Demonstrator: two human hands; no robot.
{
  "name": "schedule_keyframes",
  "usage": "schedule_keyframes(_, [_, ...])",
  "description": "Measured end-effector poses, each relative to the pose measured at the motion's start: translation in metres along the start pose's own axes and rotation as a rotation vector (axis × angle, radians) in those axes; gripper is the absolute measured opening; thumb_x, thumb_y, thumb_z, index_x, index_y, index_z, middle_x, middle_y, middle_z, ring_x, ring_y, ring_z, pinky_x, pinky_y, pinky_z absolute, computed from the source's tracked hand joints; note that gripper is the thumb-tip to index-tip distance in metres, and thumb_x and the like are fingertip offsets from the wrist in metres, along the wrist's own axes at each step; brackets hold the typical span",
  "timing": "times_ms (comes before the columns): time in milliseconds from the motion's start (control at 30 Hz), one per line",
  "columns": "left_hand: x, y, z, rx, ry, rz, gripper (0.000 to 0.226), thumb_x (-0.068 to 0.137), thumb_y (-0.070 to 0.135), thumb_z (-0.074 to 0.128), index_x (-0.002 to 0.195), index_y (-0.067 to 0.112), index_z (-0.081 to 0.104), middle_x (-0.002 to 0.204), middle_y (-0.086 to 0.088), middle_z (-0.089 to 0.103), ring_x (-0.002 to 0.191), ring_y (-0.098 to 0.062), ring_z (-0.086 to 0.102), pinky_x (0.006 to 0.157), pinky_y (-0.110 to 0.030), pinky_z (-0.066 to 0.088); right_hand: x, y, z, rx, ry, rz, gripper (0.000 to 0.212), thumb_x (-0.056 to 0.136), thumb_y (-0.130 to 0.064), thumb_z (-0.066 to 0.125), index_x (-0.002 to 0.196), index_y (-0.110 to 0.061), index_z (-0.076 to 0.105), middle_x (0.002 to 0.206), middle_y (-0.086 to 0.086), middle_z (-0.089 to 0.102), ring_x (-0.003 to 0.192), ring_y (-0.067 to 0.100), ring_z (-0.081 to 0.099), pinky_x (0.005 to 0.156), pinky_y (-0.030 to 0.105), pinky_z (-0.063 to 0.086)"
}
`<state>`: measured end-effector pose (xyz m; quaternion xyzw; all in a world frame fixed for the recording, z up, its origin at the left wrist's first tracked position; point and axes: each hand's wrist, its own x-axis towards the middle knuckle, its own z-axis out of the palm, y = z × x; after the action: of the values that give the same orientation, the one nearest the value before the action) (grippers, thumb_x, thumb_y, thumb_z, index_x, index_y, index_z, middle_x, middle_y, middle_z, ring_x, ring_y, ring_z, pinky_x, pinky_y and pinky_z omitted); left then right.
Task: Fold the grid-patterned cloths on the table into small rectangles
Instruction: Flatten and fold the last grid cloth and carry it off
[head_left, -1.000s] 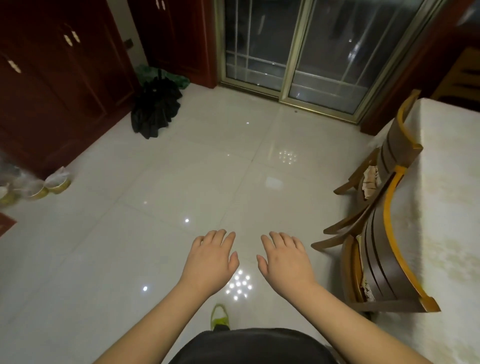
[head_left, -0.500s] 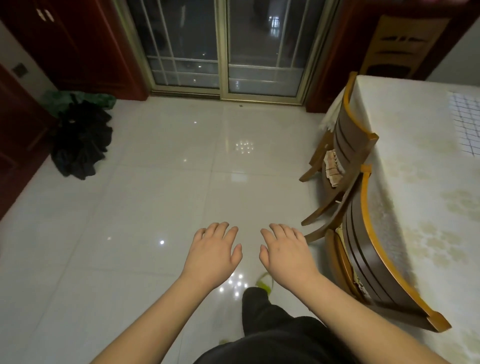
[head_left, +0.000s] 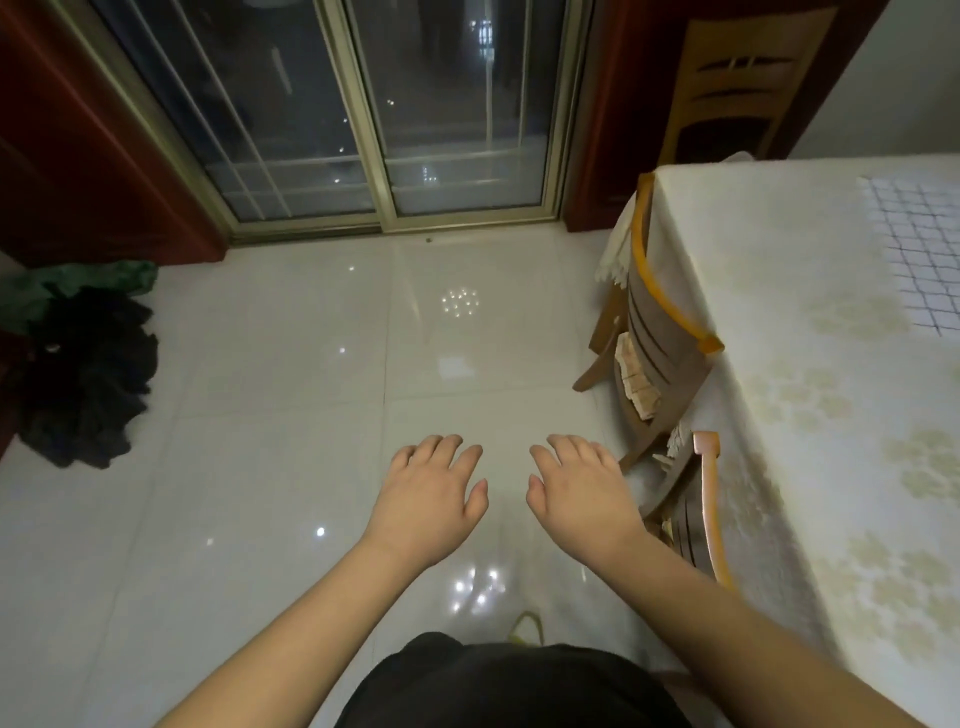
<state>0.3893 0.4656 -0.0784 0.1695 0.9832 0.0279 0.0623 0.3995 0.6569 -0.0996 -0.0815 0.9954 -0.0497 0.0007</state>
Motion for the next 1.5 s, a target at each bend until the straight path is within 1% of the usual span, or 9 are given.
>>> schedule_keyframes(167, [0.073, -0.009, -0.010, 0.008, -0.019, 0.069, 0.054, 0.088, 0.046, 0.032, 0.120, 0.020, 0.066, 0.119, -0.004, 0.068, 0.110, -0.024, 0.063, 0.091, -0.042, 0.050, 0.059, 0.023, -0.008, 0.038, -0.049, 0.077, 0.042, 0.092, -0.034, 0.040, 0.122, -0.016, 0.064, 0.124, 0.007, 0.064, 0.117, 0.026, 0.058, 0.101, 0.044, 0.042])
schedule_keyframes(300, [0.136, -0.029, -0.018, -0.011, -0.005, 0.132, 0.064, 0.089, 0.049, 0.021, 0.131, 0.020, 0.058, 0.131, -0.005, 0.061, 0.122, -0.025, 0.055, 0.099, -0.042, 0.042, 0.110, 0.033, -0.005, 0.005, -0.059, 0.116, 0.042, 0.090, -0.036, 0.042, 0.117, -0.016, 0.067, 0.118, 0.007, 0.067, 0.111, 0.025, 0.062, 0.096, 0.044, 0.046])
schedule_keyframes(633, [0.287, -0.130, -0.030, -0.018, 0.043, 0.233, 0.052, 0.087, 0.044, 0.036, 0.116, 0.016, 0.070, 0.113, -0.006, 0.070, 0.103, -0.026, 0.067, 0.084, -0.041, 0.053, 0.287, 0.012, -0.003, 0.008, -0.095, 0.214, 0.042, 0.085, -0.035, 0.042, 0.110, -0.015, 0.070, 0.109, 0.008, 0.069, 0.103, 0.030, 0.065, 0.091, 0.046, 0.050])
schedule_keyframes(833, [0.369, -0.164, -0.049, -0.020, 0.034, 0.306, 0.051, 0.088, 0.042, 0.038, 0.115, 0.015, 0.071, 0.113, -0.008, 0.071, 0.103, -0.027, 0.067, 0.085, -0.041, 0.053, 0.364, 0.017, -0.016, 0.021, -0.091, 0.277, 0.046, 0.082, -0.038, 0.036, 0.102, -0.016, 0.072, 0.100, 0.005, 0.070, 0.093, 0.027, 0.067, 0.082, 0.040, 0.053])
schedule_keyframes(1067, [0.472, -0.149, -0.050, -0.012, 0.034, 0.380, 0.050, 0.087, 0.043, 0.037, 0.113, 0.017, 0.071, 0.112, -0.005, 0.071, 0.102, -0.025, 0.068, 0.085, -0.038, 0.053, 0.427, 0.065, -0.013, 0.033, -0.124, 0.383, 0.047, 0.081, -0.036, 0.035, 0.101, -0.016, 0.073, 0.100, 0.005, 0.070, 0.094, 0.027, 0.067, 0.084, 0.042, 0.054])
schedule_keyframes(1233, [0.553, -0.123, -0.049, -0.008, -0.008, 0.503, 0.048, 0.087, 0.042, 0.039, 0.113, 0.017, 0.071, 0.110, -0.005, 0.071, 0.100, -0.024, 0.067, 0.084, -0.038, 0.053, 0.484, 0.124, -0.015, 0.091, -0.188, 0.405, 0.060, 0.088, -0.038, 0.020, 0.132, -0.014, 0.054, 0.132, 0.010, 0.055, 0.126, 0.030, 0.047, 0.108, 0.045, 0.032])
schedule_keyframes(1300, [0.586, -0.111, -0.056, 0.002, -0.011, 0.537, 0.048, 0.088, 0.042, 0.040, 0.114, 0.018, 0.071, 0.110, -0.003, 0.071, 0.100, -0.023, 0.068, 0.083, -0.037, 0.053, 0.506, 0.147, -0.021, 0.113, -0.180, 0.421, 0.060, 0.089, -0.038, 0.022, 0.138, -0.014, 0.048, 0.137, 0.010, 0.050, 0.130, 0.030, 0.042, 0.110, 0.045, 0.028])
schedule_keyframes(1433, [0.654, -0.090, -0.078, 0.009, -0.011, 0.561, 0.047, 0.086, 0.043, 0.040, 0.111, 0.021, 0.072, 0.108, -0.001, 0.072, 0.097, -0.020, 0.069, 0.081, -0.036, 0.054, 0.537, 0.187, -0.033, 0.154, -0.119, 0.470, 0.068, 0.086, -0.041, 0.014, 0.138, -0.015, 0.049, 0.136, 0.010, 0.053, 0.126, 0.030, 0.048, 0.105, 0.044, 0.036])
schedule_keyframes(1500, [0.685, -0.078, -0.086, 0.023, -0.034, 0.600, 0.048, 0.086, 0.043, 0.039, 0.111, 0.019, 0.072, 0.108, -0.002, 0.072, 0.098, -0.021, 0.069, 0.081, -0.038, 0.054, 0.548, 0.207, -0.038, 0.155, -0.093, 0.514, 0.061, 0.084, -0.039, 0.024, 0.126, -0.015, 0.062, 0.123, 0.008, 0.063, 0.114, 0.028, 0.060, 0.096, 0.042, 0.046])
